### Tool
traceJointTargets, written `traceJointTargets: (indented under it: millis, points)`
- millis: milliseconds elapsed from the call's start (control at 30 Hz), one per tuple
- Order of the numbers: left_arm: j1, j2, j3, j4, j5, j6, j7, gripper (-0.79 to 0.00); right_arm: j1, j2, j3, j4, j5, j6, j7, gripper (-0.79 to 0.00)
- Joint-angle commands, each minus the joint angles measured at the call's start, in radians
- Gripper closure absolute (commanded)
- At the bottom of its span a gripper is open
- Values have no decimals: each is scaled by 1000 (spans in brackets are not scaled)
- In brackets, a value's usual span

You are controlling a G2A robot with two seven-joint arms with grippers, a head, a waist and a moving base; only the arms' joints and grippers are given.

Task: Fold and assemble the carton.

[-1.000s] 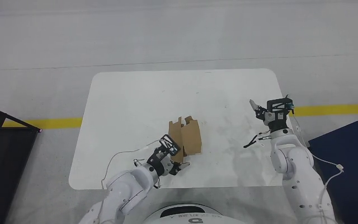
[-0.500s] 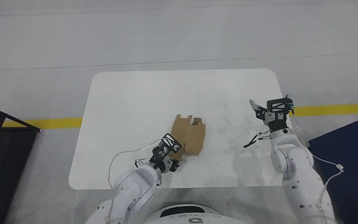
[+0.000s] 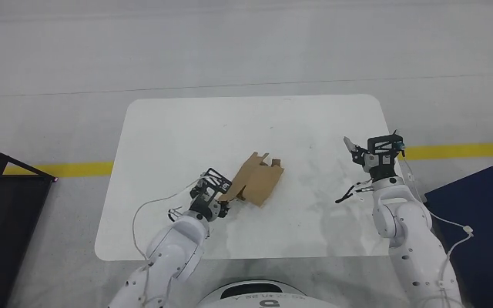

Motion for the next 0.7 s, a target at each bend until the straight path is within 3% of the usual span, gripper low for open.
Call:
traceJointTargets:
  millis: [0,200,333,367,467,533,567,667]
  points:
    - [12,1,1,-11,-23,-24,20,-785,0,0,0,0,0,0,0,-785]
    - [50,3,19,-40,-50,-73,63,-785,0,0,0,0,0,0,0,-785]
    - [26,-2,33,-2,-30,-67,58,-785,0,0,0,0,0,0,0,-785]
    - [16,-3,37,10,-26,-65,57,-742,0,0,0,0,0,0,0,-785]
    - [-15,-8,49,40,-8,-61,48,-465,0,0,0,0,0,0,0,-785]
    - [-33,-11,59,54,8,-60,31,-428,0,0,0,0,0,0,0,-785]
    - [-42,-12,65,63,17,-63,18,-372,0,0,0,0,0,0,0,-785]
    - [-69,-17,78,86,44,-66,-10,-336,0,0,0,0,0,0,0,-785]
